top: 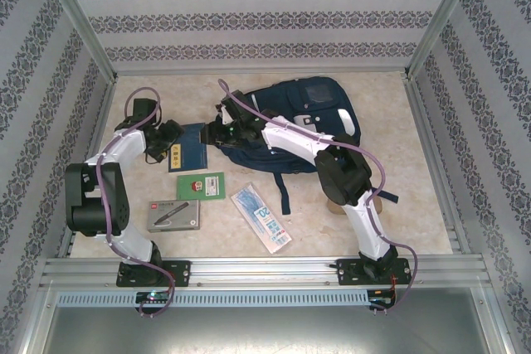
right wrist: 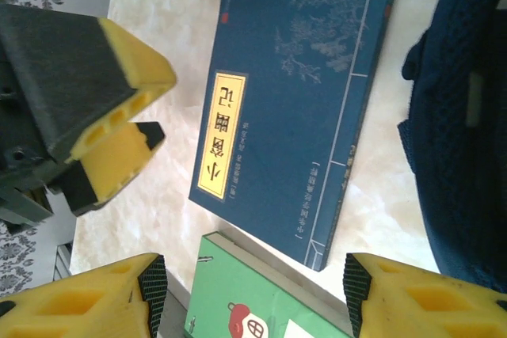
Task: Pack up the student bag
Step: Move the book to the middle-left of the table, then pick up the book from the middle-left of the table.
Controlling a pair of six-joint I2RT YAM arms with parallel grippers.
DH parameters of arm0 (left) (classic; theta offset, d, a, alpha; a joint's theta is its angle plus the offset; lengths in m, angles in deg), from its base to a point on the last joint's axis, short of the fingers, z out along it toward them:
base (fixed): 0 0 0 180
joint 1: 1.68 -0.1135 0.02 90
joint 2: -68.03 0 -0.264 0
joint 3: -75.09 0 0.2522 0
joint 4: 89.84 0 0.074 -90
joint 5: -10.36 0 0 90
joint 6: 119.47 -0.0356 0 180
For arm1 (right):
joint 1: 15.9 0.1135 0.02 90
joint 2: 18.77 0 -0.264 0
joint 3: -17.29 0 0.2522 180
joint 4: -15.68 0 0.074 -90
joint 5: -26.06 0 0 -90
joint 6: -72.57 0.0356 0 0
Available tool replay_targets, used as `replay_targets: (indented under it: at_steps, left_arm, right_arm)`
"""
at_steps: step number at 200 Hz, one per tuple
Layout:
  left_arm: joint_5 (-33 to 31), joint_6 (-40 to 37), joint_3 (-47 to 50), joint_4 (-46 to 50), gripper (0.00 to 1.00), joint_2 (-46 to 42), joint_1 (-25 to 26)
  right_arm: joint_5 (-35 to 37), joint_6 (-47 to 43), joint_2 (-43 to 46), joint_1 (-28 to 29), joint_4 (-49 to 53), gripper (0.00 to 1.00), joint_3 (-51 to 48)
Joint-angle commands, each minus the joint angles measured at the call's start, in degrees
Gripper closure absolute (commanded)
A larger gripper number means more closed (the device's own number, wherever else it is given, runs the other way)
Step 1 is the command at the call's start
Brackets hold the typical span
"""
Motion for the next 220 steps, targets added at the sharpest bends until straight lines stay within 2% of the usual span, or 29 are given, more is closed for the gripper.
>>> replay_targets:
  at_steps: [1,13,43,51,95,133,181,220]
  left_arm:
    - [0.52,-4.96,-0.09,1.08,0.22,1.16,-2.22]
    - [2.32,-6.38,-0.39,0.42,0.25,2.56,-3.29]
    - [6.72,-8.89,-0.38,-1.85,0.46,6.53,-5.09]
    - [7.81,-9.33,-0.17,-2.73,0.48,7.3,-5.21]
    - [9.1,-9.96,1.52,-4.05,0.7,10.49,-5.21]
    - [9.34,-8.5,4.46,-4.64,0.74,9.33,-5.21]
    - [8.93,-8.76,4.94,-2.85,0.74,7.72,-5.21]
    - [7.76,-9.21,4.78,-0.89,0.73,6.48,-5.17]
  right_arm:
    - [-0.26,0.53,2.16,-0.39,-2.01,0.4,1.55]
    - [-0.53,1.26,0.99,-0.34,-1.86,0.42,1.87]
    - [0.38,1.74,-2.21,0.01,-1.11,0.47,3.72]
    - [0.82,1.48,-3.23,0.12,-0.65,0.48,4.58]
    - [3.25,-0.21,-8.9,0.9,2.24,0.54,10.18]
    - [7.33,-0.53,-12.31,1.04,4.73,0.61,11.75]
    - [11.11,-1.69,-16.1,1.19,8.98,0.61,14.27]
    - [15.82,-4.07,-20.06,2.19,18.14,0.6,21.01]
